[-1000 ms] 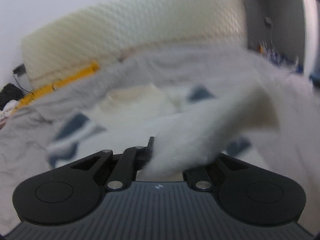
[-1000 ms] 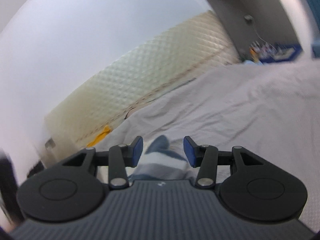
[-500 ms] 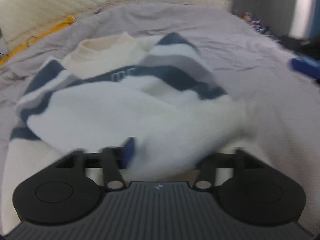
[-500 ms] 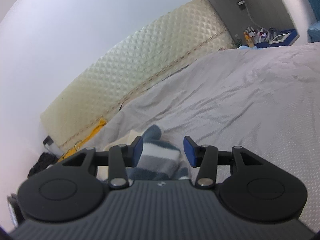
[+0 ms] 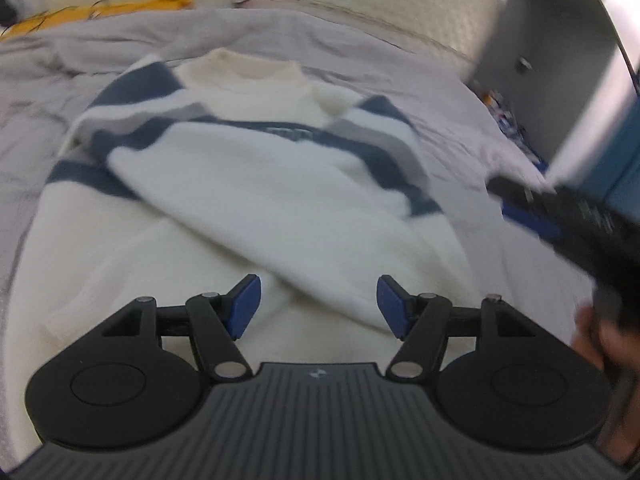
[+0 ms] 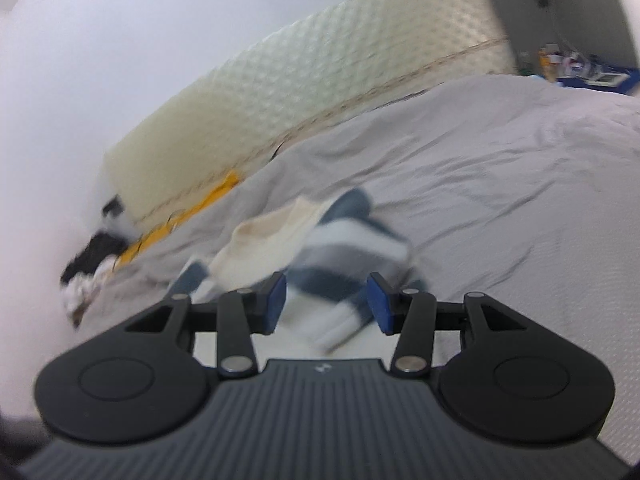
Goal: Fold large clothes
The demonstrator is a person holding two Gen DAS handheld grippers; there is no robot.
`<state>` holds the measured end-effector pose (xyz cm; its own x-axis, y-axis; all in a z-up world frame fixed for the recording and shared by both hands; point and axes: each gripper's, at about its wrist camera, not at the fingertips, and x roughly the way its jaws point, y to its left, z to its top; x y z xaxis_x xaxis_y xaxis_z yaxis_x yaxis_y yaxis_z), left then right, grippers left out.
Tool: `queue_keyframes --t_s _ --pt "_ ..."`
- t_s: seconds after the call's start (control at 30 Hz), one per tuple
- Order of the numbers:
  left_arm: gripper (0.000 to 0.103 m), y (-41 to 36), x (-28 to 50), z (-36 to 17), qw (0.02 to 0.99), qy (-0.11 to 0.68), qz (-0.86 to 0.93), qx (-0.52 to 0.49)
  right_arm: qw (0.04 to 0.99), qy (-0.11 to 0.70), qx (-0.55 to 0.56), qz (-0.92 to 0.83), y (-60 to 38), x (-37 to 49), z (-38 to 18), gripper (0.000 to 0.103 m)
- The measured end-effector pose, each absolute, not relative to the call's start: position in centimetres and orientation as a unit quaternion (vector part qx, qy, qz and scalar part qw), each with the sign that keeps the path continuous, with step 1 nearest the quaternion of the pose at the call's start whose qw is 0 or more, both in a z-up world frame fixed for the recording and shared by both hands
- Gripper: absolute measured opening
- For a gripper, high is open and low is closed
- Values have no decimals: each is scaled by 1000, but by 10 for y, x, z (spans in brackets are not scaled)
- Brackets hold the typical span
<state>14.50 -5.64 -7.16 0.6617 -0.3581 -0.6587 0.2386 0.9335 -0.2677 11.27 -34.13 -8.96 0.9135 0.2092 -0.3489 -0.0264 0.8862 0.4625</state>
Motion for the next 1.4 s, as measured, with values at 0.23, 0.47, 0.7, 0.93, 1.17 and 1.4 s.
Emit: queue_keyframes --t_s 0.23,0.47,0.7,0.93,1.17,1.4 --pt "69 -28 182 -78 921 354 -139 -82 946 257 170 100 -299 129 -99 40" --pt "69 -22 224 -101 922 361 -116 -73 940 293 139 106 -277 154 -113 40" --pt "69 -15 245 -121 912 388 -102 -85 927 335 136 100 -273 180 -150 37" --pt "71 -12 258 -130 905 401 -99 -104 923 334 160 107 -280 185 -155 37" --pt "71 -9 247 -115 905 400 -97 -108 919 336 180 106 -284 180 -150 37" --pt "71 12 210 -94 901 402 -88 -134 912 339 214 83 -296 141 -132 41"
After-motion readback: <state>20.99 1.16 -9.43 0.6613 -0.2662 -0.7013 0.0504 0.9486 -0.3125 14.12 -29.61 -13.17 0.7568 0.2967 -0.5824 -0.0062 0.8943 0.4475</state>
